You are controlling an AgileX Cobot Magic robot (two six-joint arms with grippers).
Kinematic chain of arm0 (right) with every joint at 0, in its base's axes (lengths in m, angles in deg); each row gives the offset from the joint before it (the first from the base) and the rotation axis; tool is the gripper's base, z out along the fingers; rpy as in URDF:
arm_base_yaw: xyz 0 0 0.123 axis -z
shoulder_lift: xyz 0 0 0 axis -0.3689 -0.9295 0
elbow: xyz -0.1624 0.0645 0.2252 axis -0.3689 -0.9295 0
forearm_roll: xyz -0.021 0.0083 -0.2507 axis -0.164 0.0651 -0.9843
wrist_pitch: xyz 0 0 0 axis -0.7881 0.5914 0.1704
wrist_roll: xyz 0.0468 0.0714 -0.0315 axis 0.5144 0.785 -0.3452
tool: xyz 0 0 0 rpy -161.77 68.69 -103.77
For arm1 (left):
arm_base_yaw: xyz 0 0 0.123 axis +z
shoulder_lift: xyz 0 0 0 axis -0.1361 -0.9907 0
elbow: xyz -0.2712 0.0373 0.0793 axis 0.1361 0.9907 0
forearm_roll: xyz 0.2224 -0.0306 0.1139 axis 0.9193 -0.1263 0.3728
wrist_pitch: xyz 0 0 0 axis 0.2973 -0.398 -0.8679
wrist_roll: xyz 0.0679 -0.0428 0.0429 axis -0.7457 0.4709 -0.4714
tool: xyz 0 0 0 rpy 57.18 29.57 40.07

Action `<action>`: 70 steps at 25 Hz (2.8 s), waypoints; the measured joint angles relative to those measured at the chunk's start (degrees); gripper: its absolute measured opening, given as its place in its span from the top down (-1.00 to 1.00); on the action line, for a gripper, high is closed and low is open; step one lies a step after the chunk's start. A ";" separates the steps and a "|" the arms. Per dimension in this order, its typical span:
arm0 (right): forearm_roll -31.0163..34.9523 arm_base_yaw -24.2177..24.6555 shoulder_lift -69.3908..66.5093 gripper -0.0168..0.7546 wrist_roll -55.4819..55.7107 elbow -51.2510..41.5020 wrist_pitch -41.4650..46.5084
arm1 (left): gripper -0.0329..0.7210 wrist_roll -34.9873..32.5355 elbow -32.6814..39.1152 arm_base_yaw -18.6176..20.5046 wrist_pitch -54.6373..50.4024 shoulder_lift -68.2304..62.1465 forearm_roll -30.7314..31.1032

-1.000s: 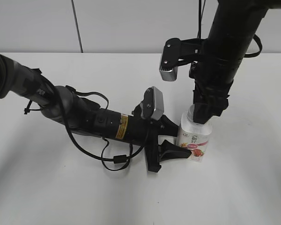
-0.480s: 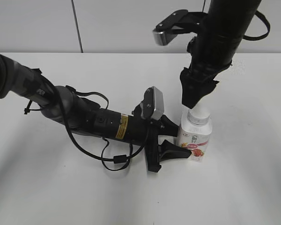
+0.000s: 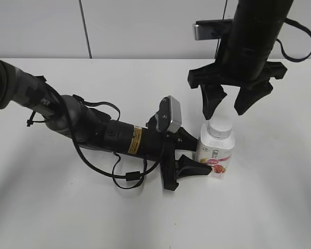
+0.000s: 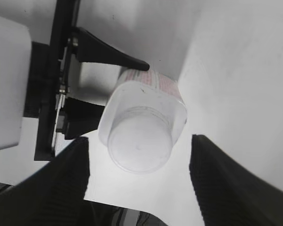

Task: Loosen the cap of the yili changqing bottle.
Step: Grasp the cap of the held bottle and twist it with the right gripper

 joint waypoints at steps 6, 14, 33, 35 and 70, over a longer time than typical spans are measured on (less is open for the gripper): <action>0.06 0.00 0.00 -0.34 2.55 -7.02 -2.00 | -0.12 0.00 0.00 0.00 0.00 0.00 -0.05; 2.54 0.00 0.00 -0.34 2.97 -8.52 -7.94 | -0.12 0.00 0.00 0.00 0.05 0.00 -0.05; 1.32 0.00 0.00 -0.07 -19.26 -8.46 -7.33 | -0.12 0.00 0.00 0.00 0.05 0.00 -0.05; 1.20 0.00 0.00 -0.07 -30.73 -8.44 -7.33 | -0.12 -0.05 0.00 0.00 0.05 0.00 -0.05; 1.21 0.00 6.19 -0.05 -79.26 -8.34 -6.37 | -0.11 -0.05 0.00 0.00 0.05 0.00 -0.01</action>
